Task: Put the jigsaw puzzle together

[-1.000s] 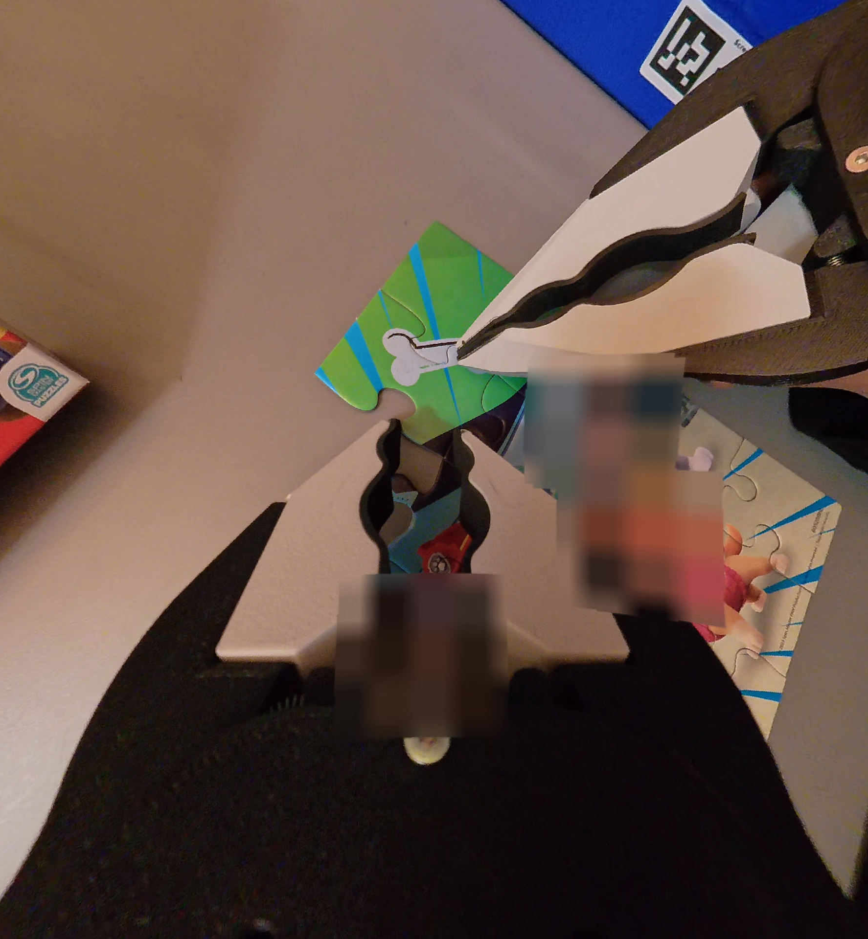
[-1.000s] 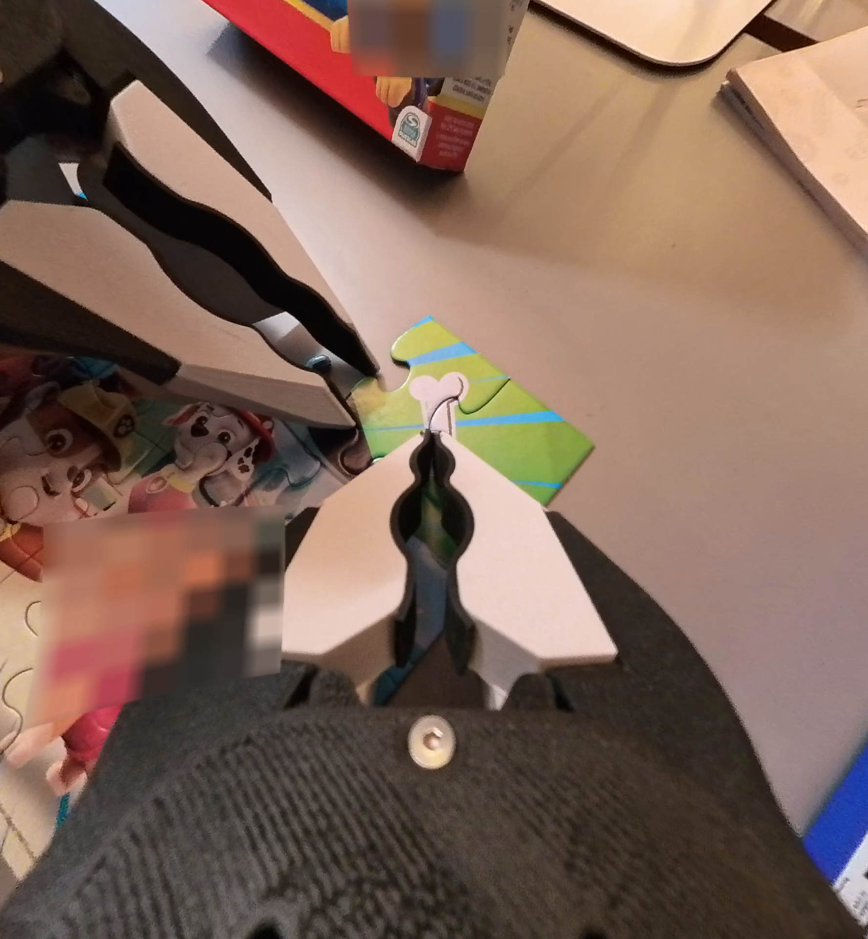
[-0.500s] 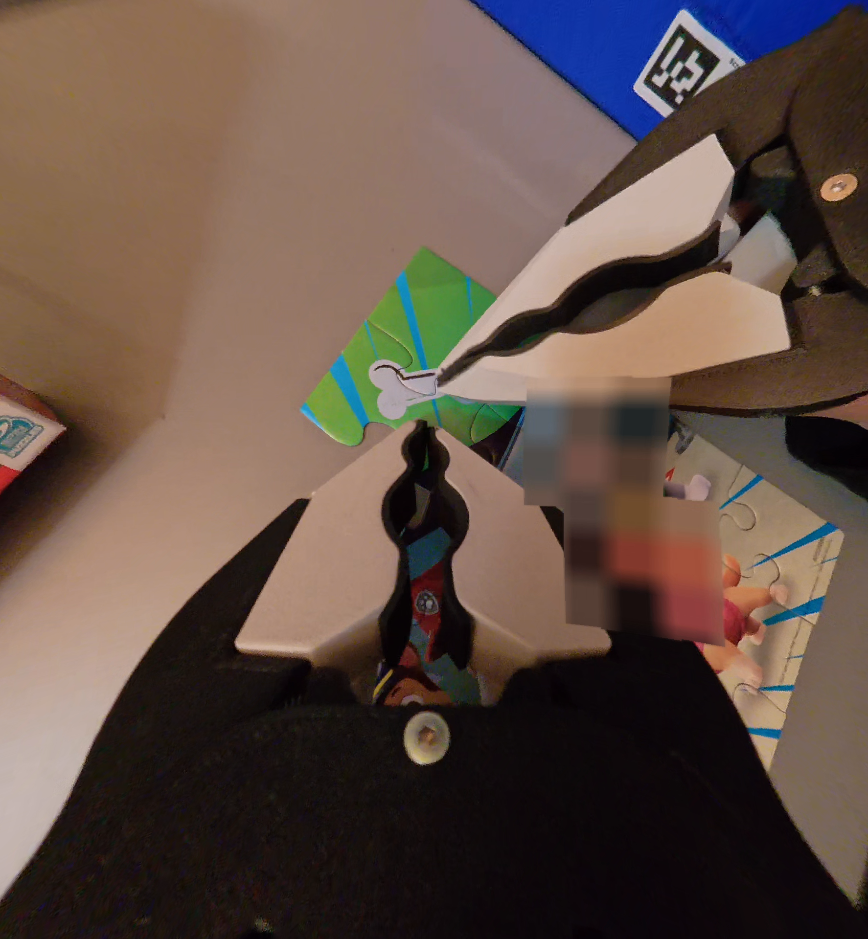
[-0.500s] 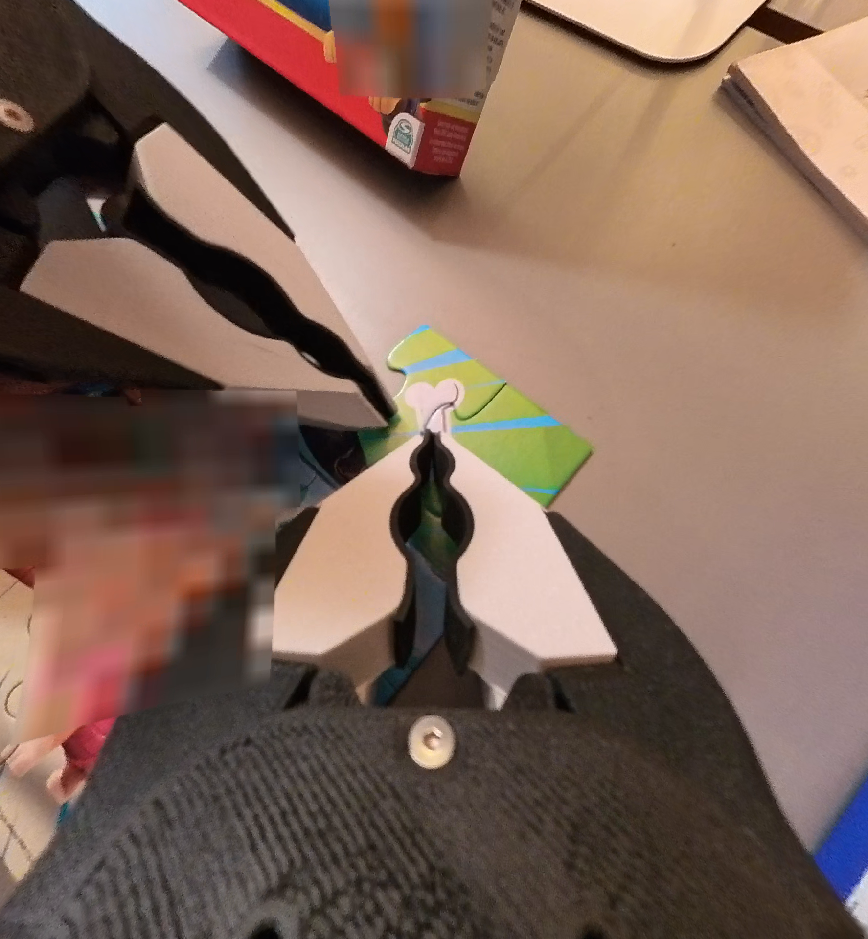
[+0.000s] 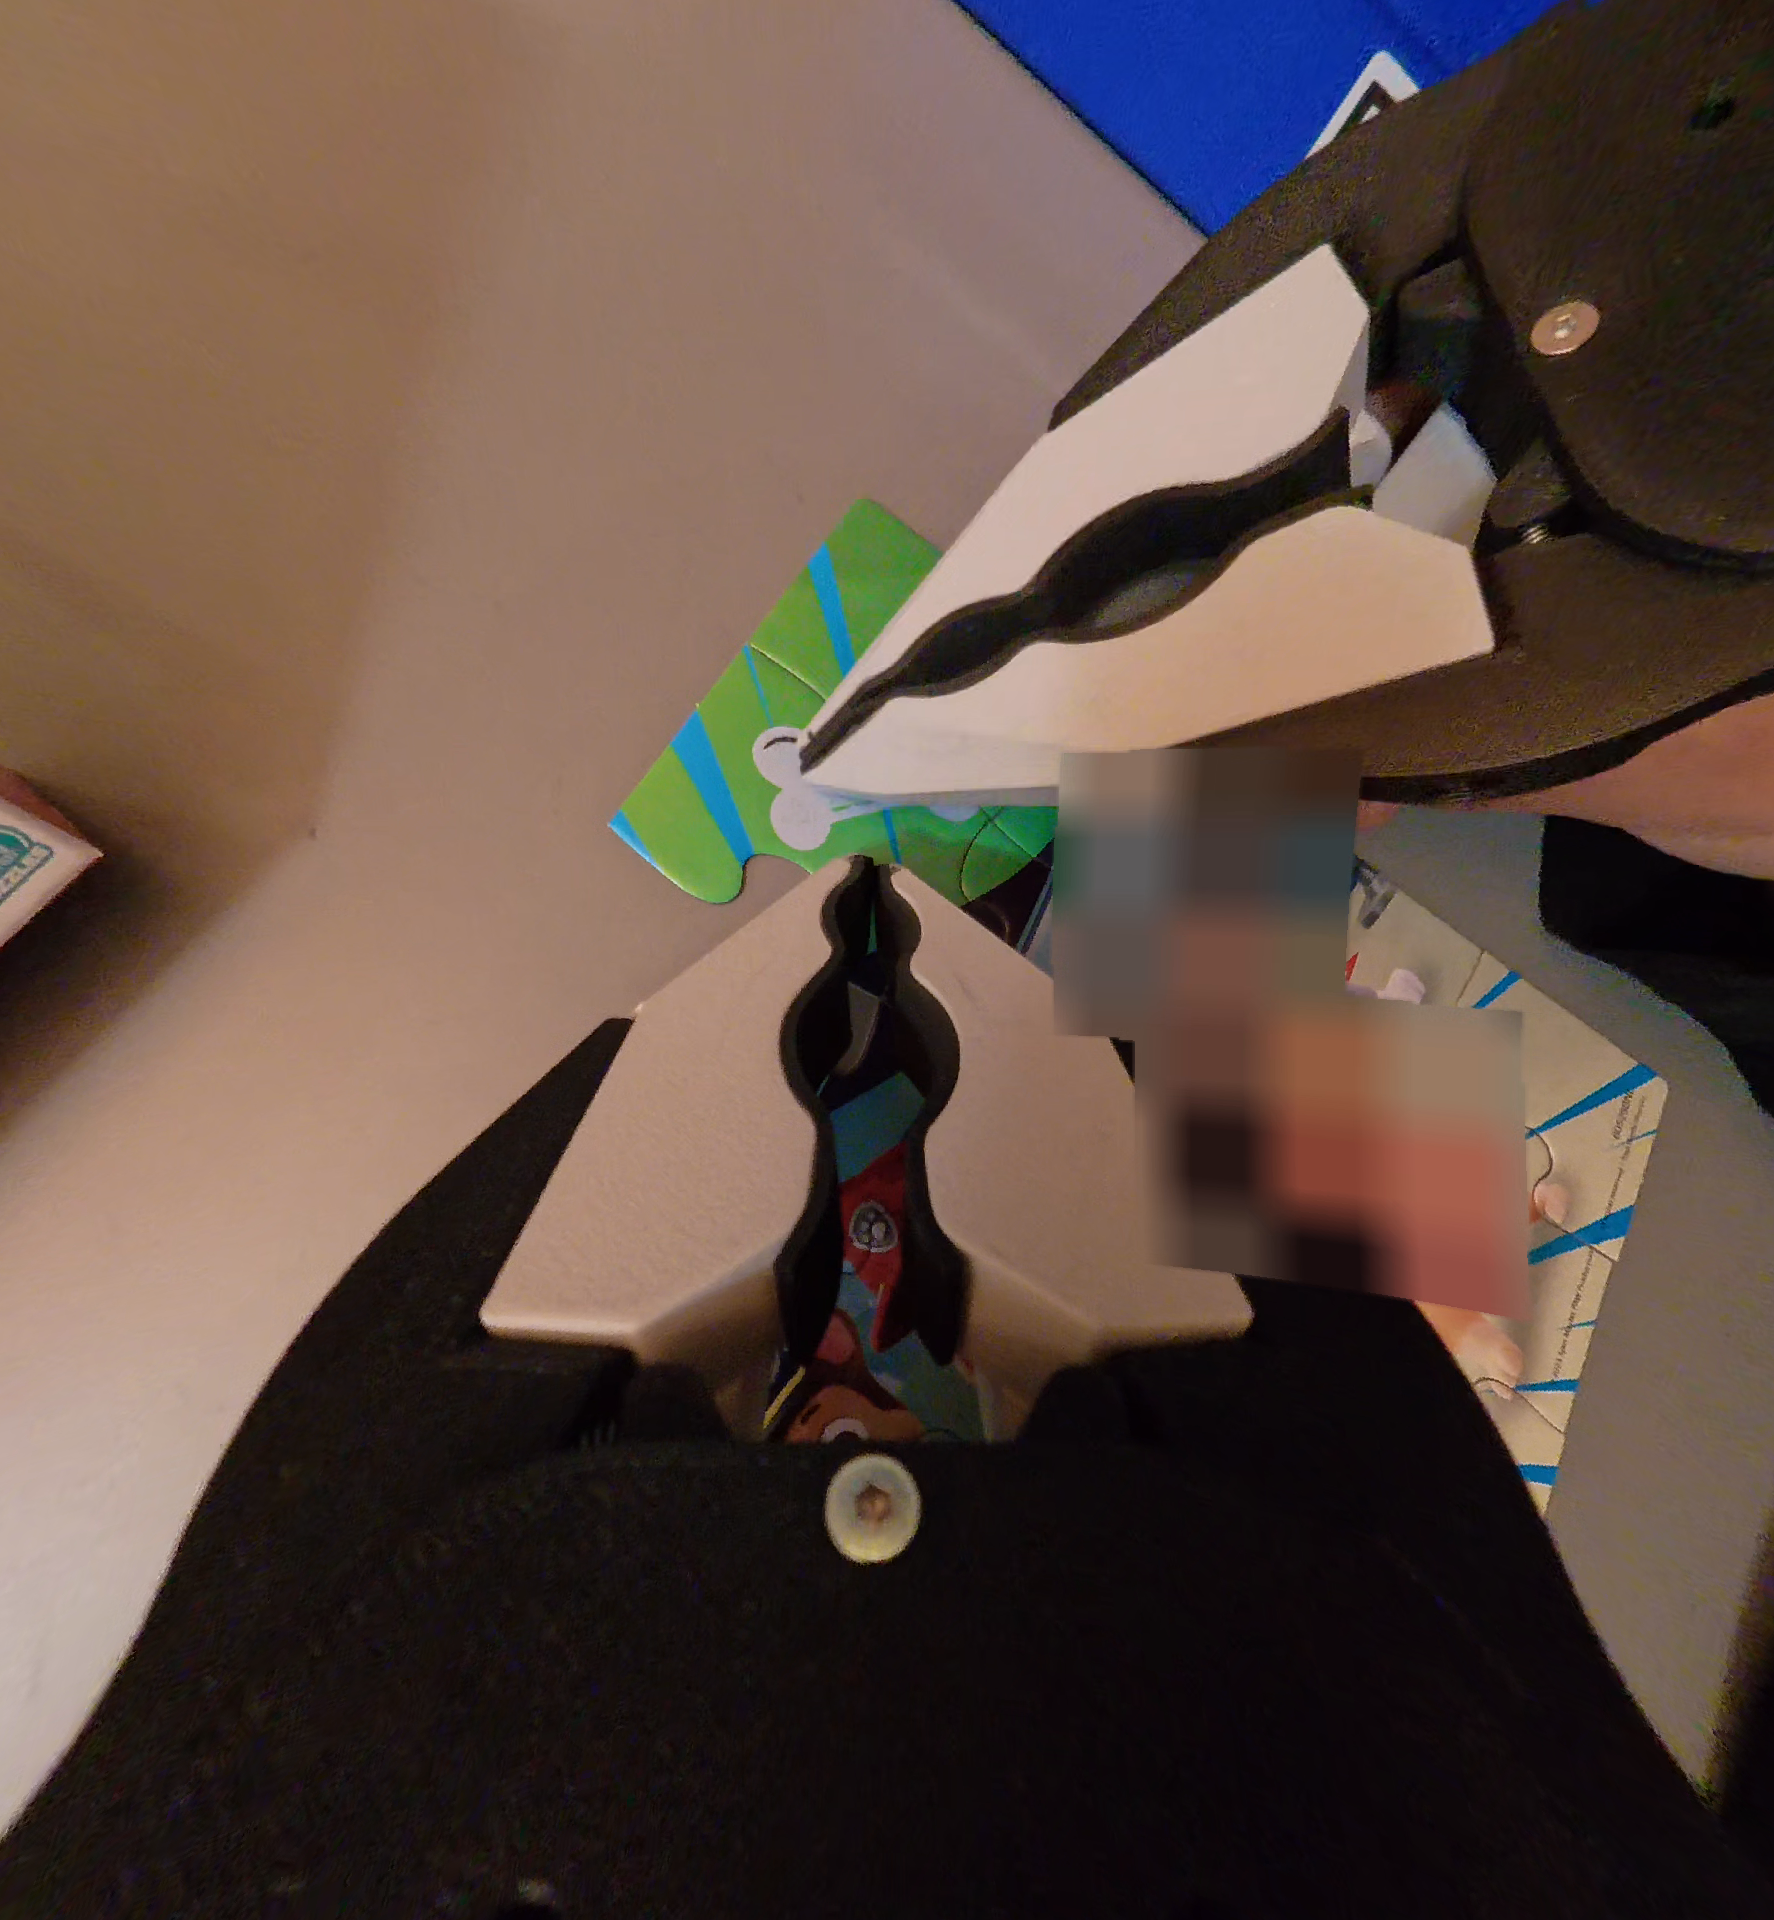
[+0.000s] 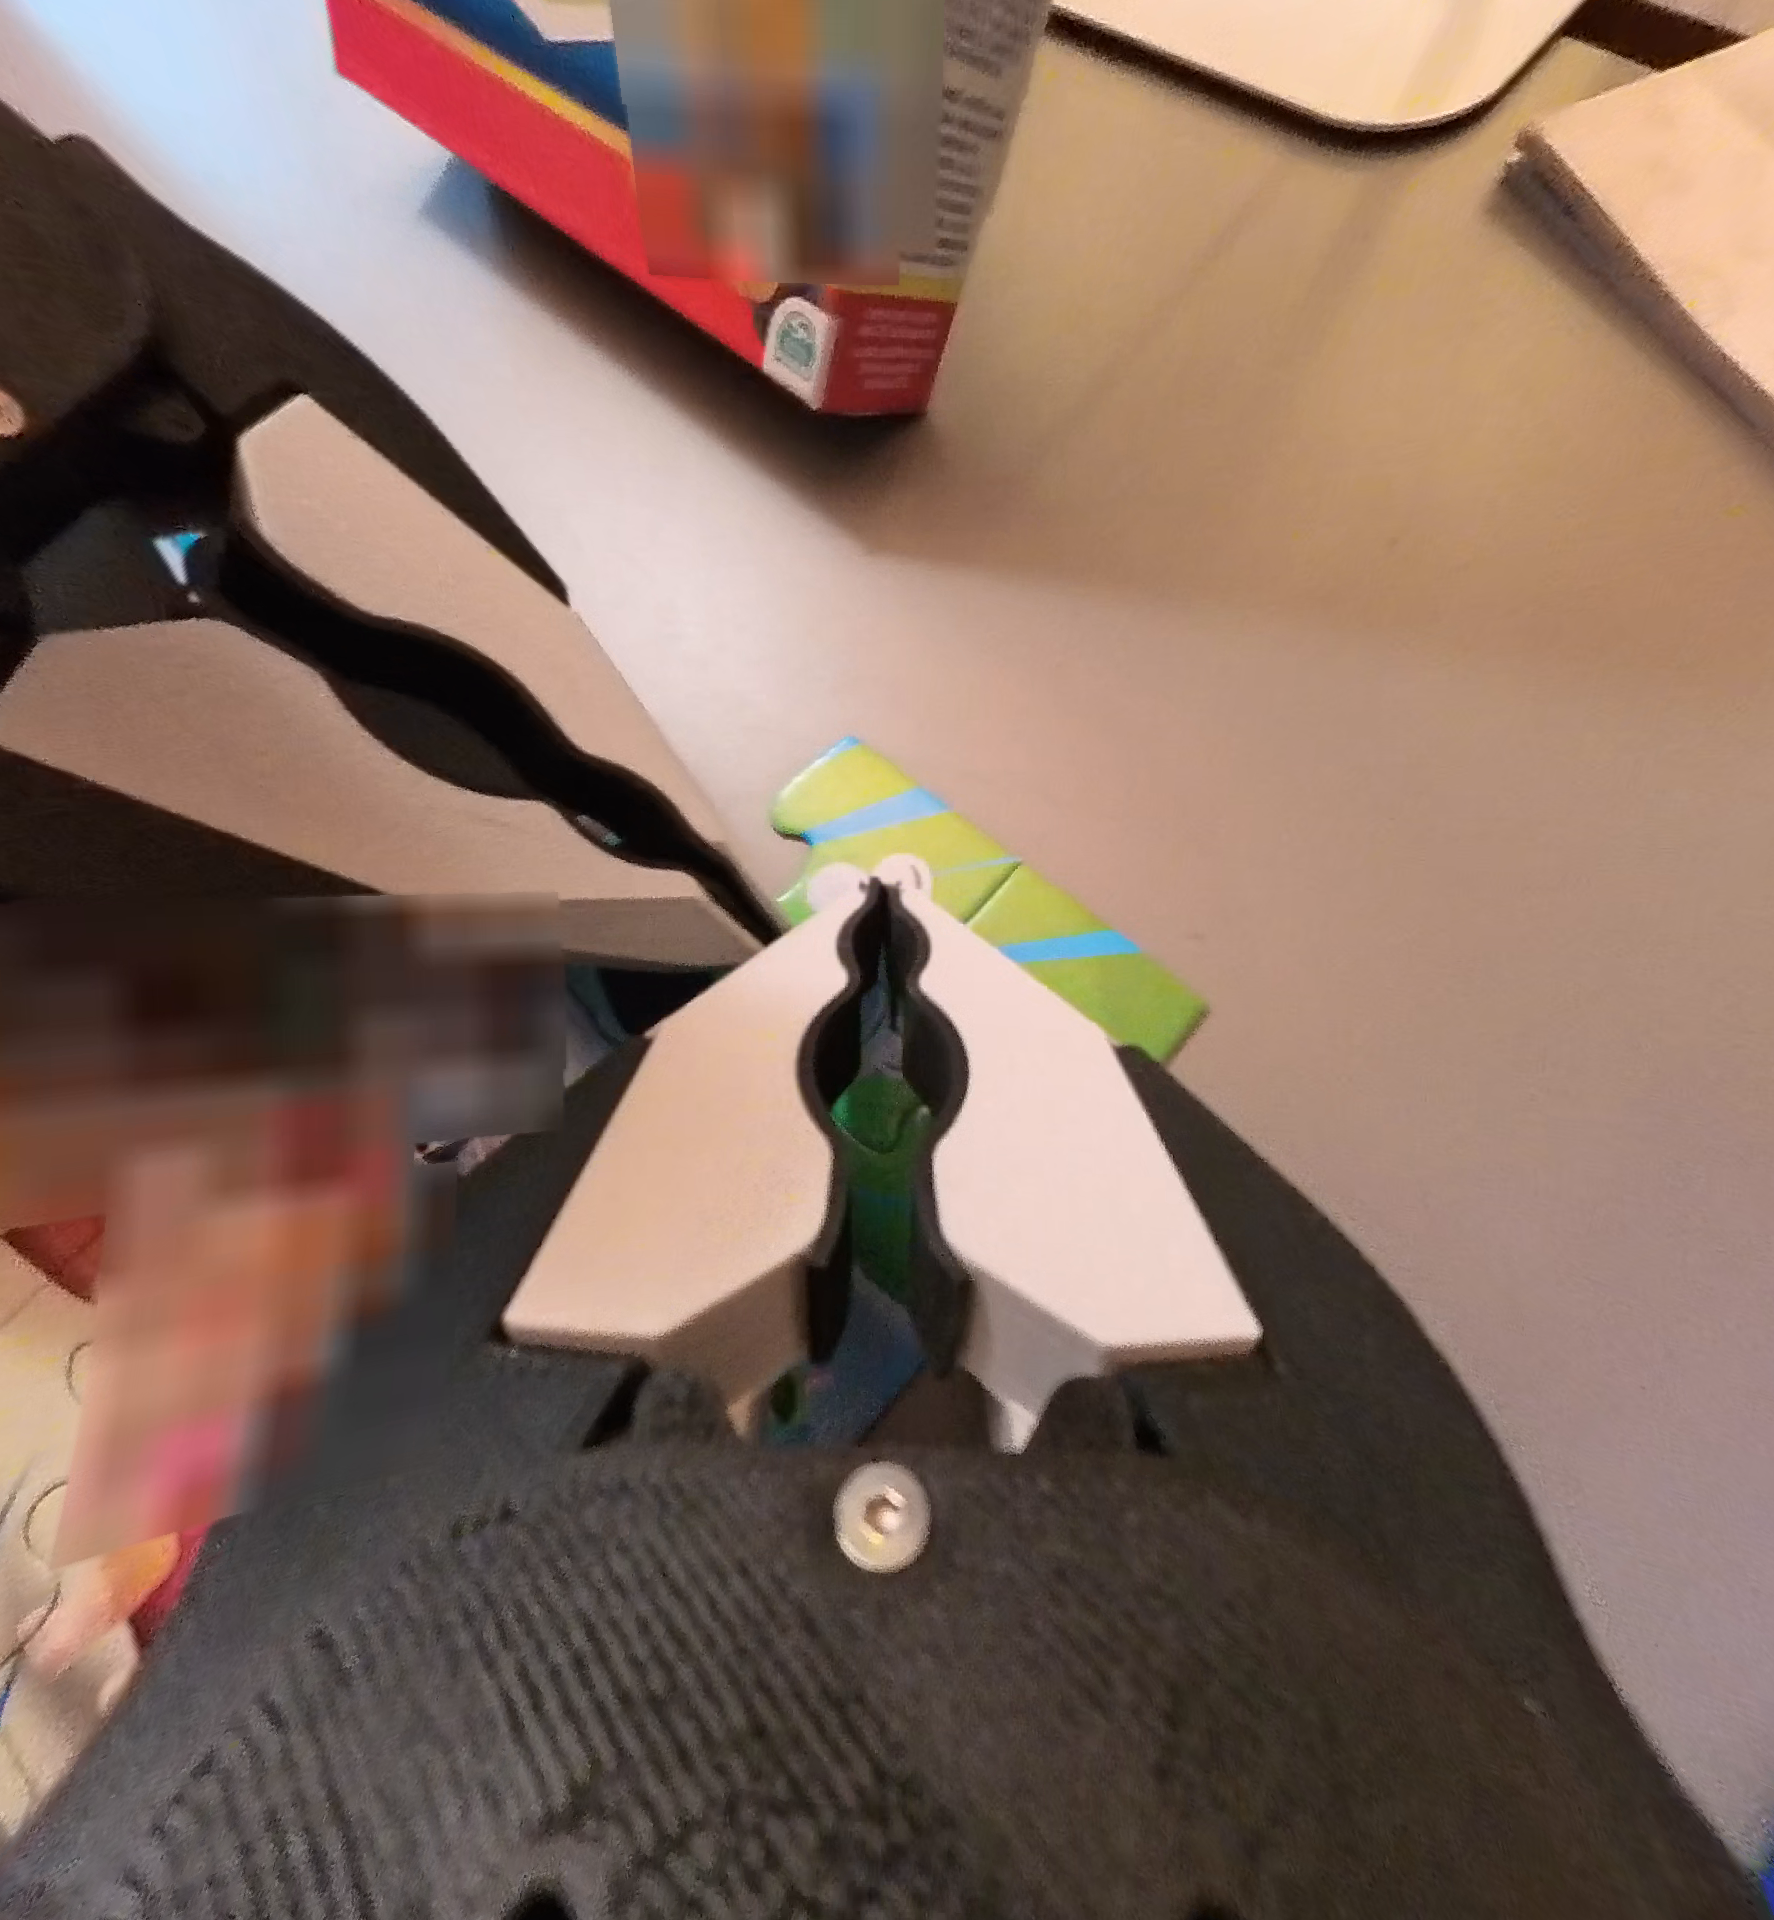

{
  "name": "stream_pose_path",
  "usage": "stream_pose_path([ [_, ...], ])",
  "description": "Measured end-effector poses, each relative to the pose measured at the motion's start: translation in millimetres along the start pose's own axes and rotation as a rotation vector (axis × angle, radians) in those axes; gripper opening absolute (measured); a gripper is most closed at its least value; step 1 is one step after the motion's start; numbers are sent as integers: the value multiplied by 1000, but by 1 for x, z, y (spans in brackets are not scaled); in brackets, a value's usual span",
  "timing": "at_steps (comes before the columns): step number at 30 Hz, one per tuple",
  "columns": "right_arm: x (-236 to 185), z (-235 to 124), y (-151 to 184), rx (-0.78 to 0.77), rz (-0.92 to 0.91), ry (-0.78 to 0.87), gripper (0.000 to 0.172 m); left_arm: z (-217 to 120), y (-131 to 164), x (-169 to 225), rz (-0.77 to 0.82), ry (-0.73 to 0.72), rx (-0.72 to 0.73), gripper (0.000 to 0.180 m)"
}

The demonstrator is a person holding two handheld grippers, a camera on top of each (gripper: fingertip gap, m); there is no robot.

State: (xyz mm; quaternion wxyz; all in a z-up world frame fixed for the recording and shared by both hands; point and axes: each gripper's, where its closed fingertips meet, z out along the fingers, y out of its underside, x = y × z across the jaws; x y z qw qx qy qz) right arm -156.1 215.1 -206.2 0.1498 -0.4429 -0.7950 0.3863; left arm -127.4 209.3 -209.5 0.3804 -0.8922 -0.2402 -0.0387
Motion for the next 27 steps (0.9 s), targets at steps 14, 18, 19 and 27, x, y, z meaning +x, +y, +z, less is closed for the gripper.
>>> stream_pose_path([
  [14, -3, 7, -6, 5, -17, 15, 0, 0, 0, 0, 3, -8, 5, 0],
  [18, 13, -2, 0, -30, -25, 132, 0, 1, -1, -1, 7, -18, 6, 0],
  [19, 13, -5, 3, -33, -25, 136, 0, 1, -1, -1, 10, -24, 5, 0],
  [27, -30, -29, 30, -62, 52, 14, 0, 1, 0, -2, 35, -93, 6, 0],
])
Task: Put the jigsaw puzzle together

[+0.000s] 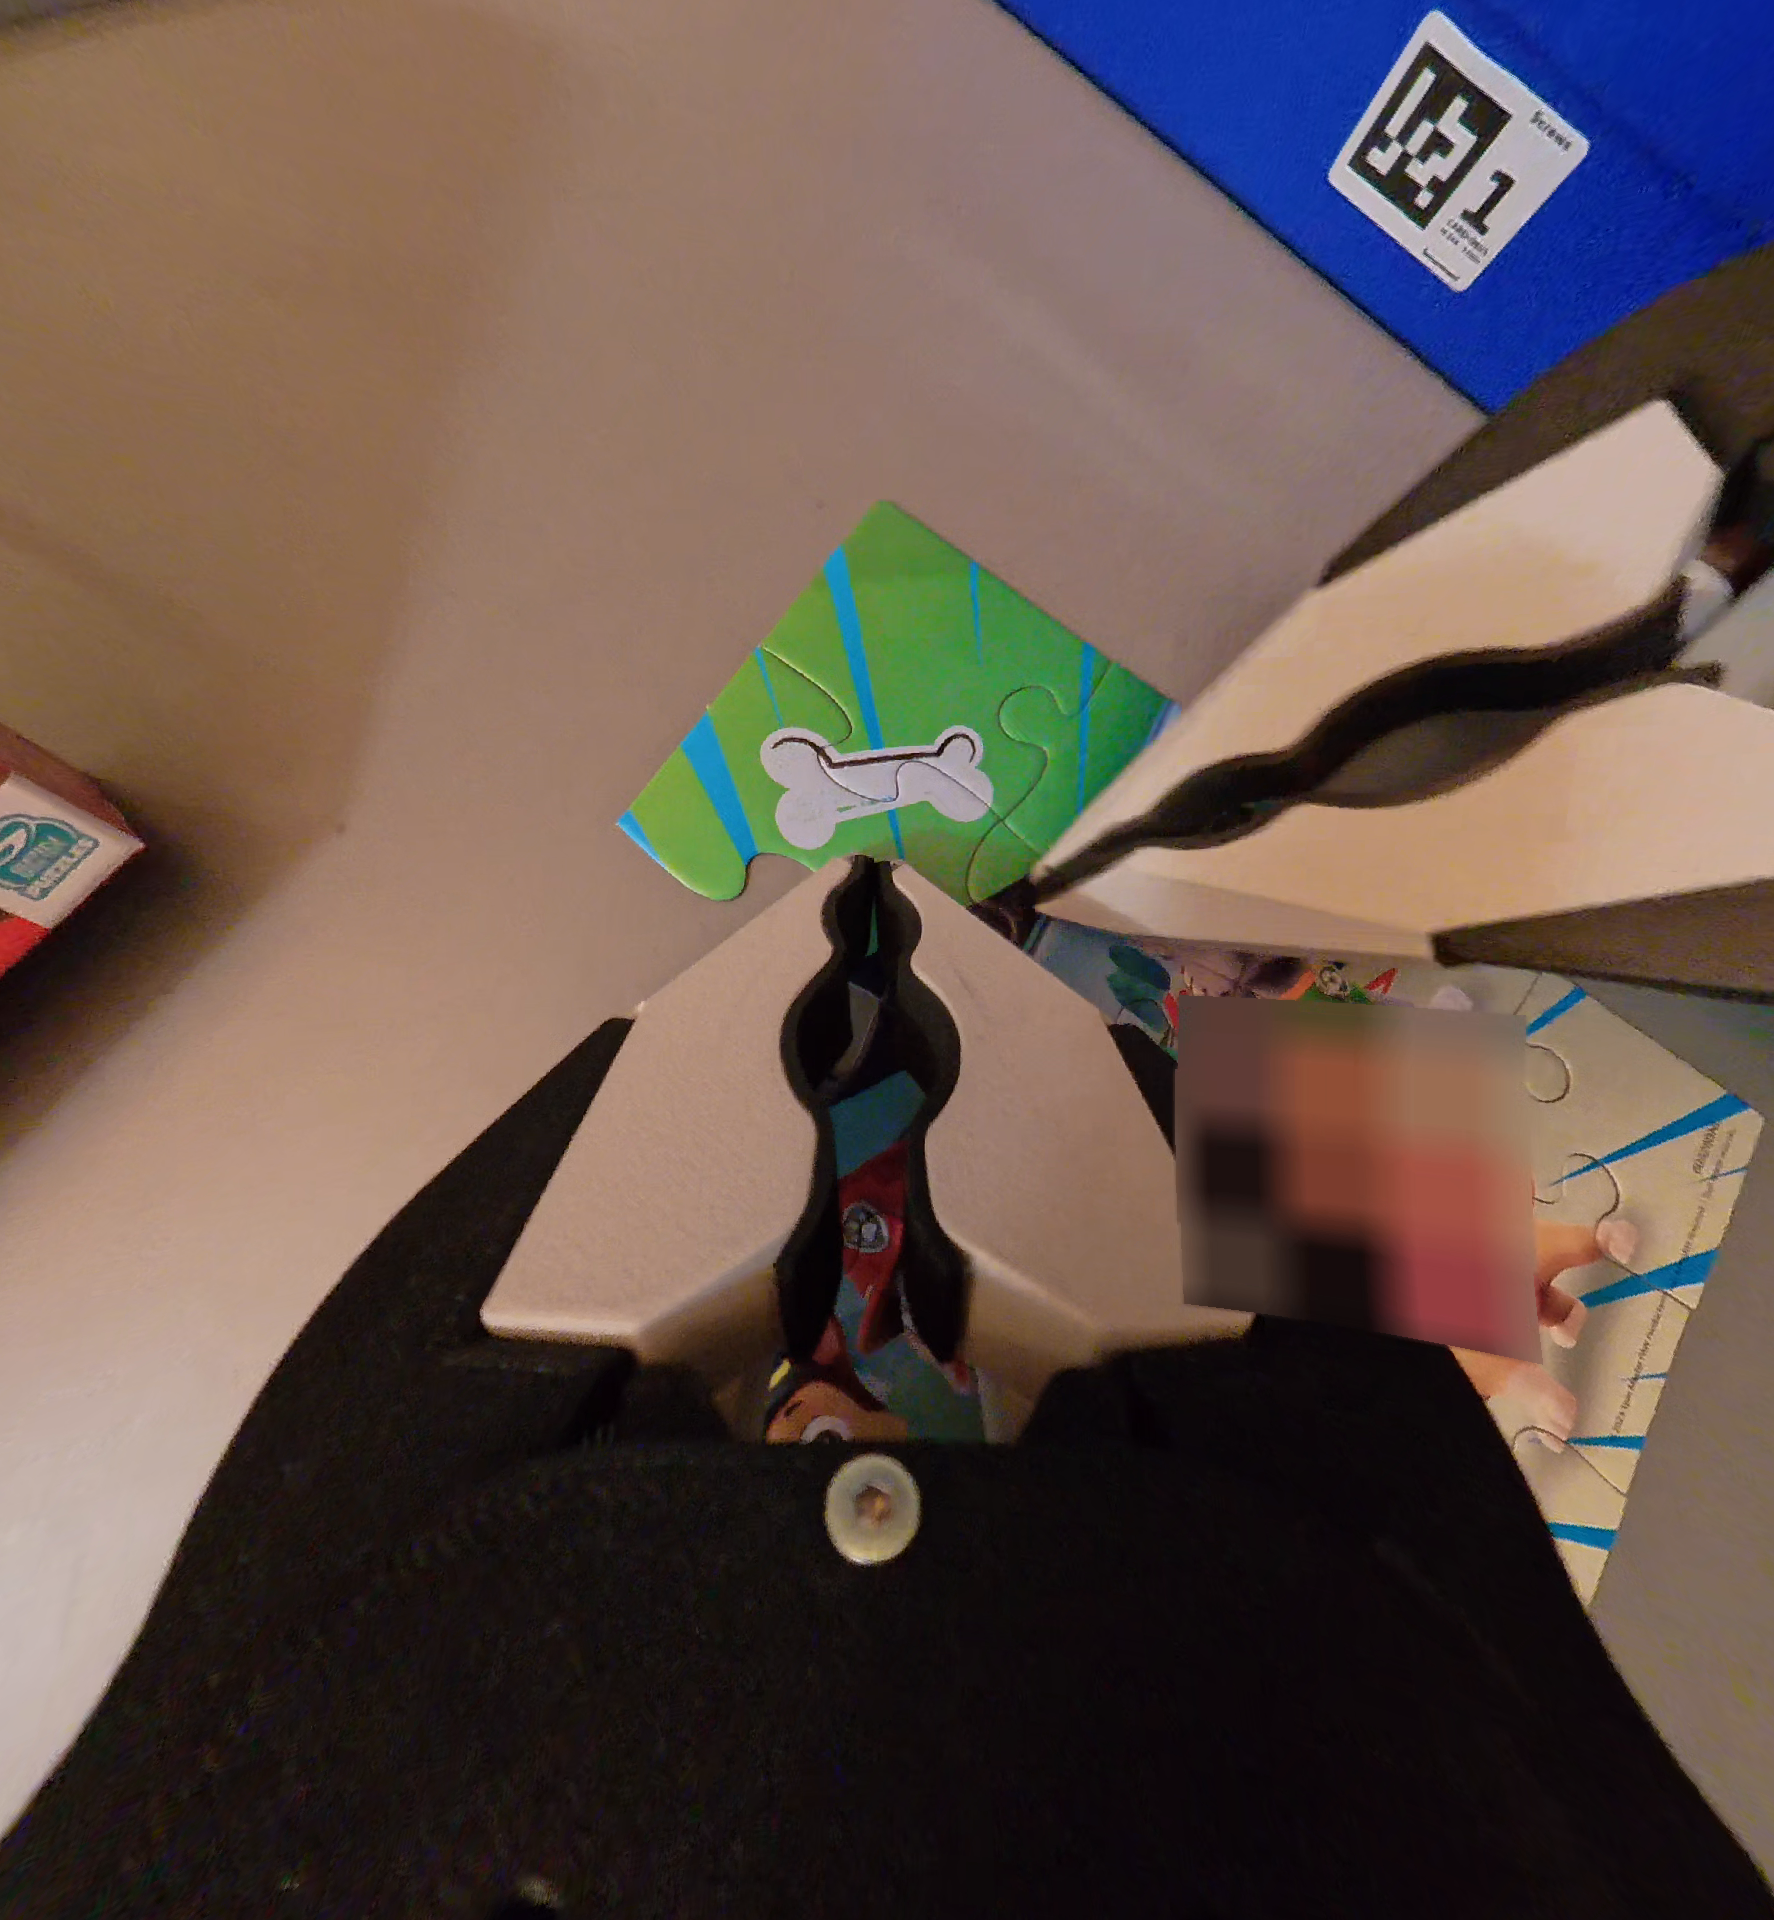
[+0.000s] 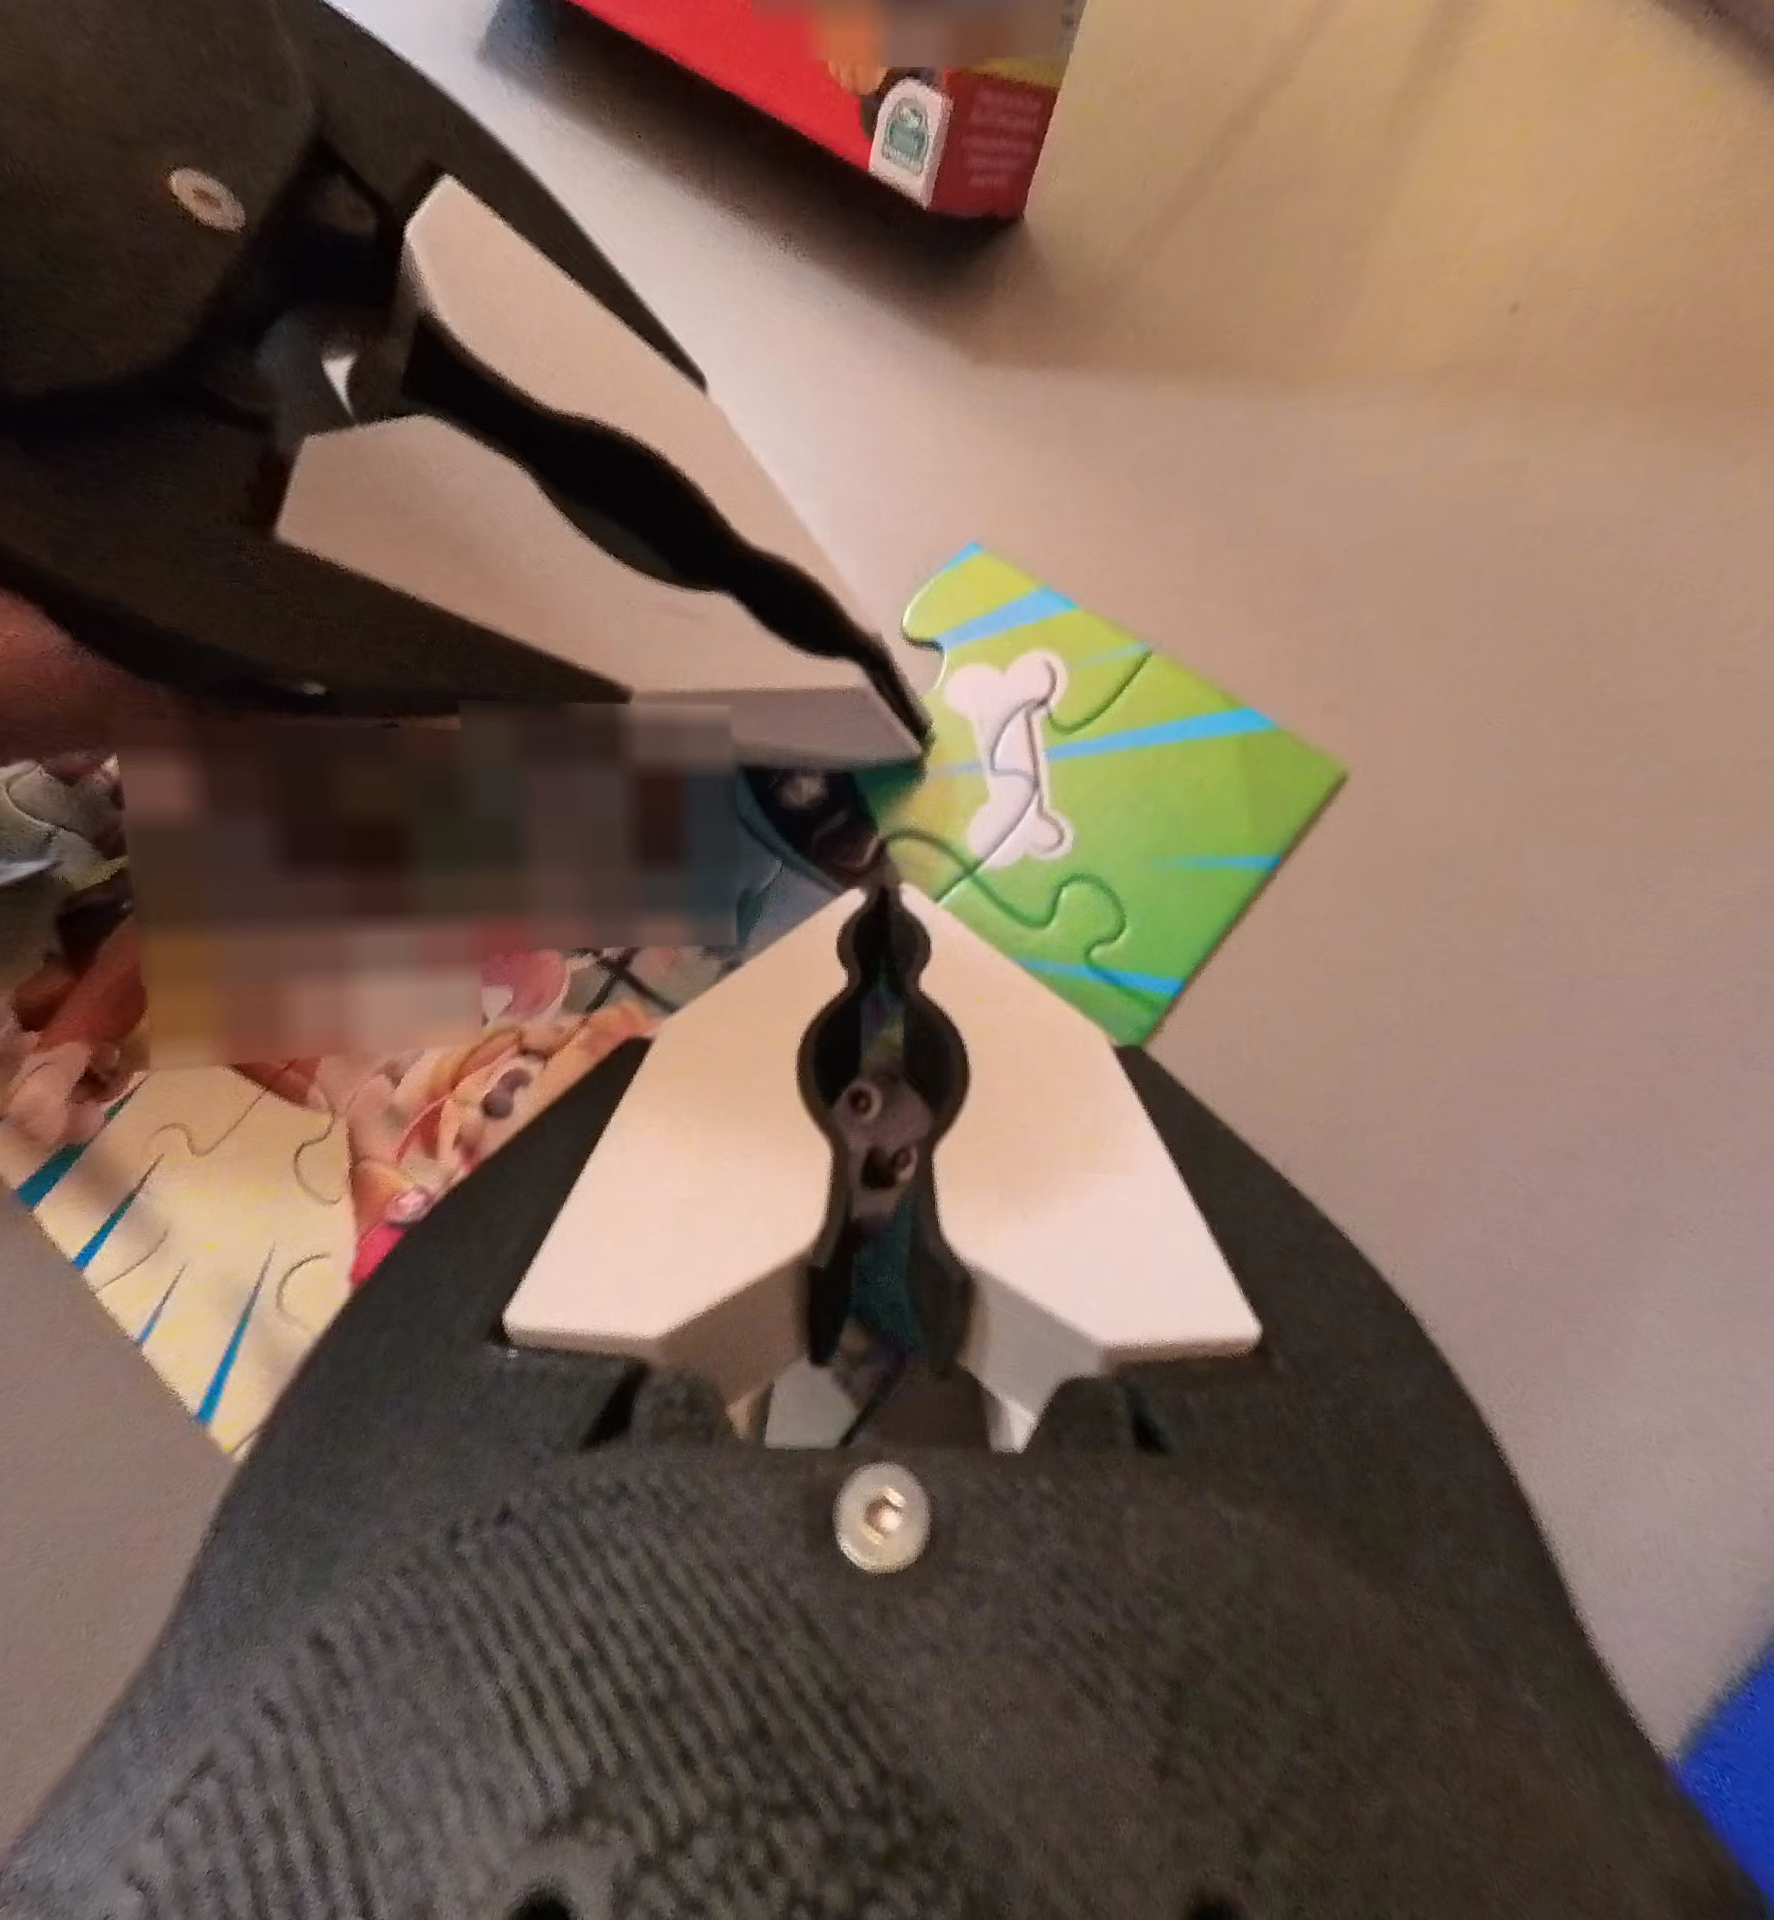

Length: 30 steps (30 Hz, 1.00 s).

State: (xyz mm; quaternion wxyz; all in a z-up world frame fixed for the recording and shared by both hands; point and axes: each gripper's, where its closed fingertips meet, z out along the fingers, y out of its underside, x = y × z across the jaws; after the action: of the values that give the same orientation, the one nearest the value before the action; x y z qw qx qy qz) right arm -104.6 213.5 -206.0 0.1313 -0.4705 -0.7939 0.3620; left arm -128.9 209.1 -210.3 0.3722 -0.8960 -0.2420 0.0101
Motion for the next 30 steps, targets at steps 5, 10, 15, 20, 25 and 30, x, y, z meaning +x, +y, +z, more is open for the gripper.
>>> stream_pose_path([
  [5, -23, -38, -16, 212, -20, 71, 0, -42, -20, 6, -61, 9, 144, 0],
  [10, -38, -66, -25, 326, -50, 97, 0, -109, -13, -7, -118, -40, 249, 0],
  [15, -46, -69, -42, 391, -99, 106, 0, -166, 31, -28, -197, -125, 290, 0],
  [20, -49, -53, -49, 442, -168, 143, 0, -191, 76, -21, -306, -79, 336, 0],
  [25, -37, -49, -48, 499, -252, 259, 0, -172, 101, 7, -312, 15, 295, 0],
  [30, -38, -56, -41, 539, -292, 297, 0, -171, 97, -5, -149, -100, 232, 0],
])
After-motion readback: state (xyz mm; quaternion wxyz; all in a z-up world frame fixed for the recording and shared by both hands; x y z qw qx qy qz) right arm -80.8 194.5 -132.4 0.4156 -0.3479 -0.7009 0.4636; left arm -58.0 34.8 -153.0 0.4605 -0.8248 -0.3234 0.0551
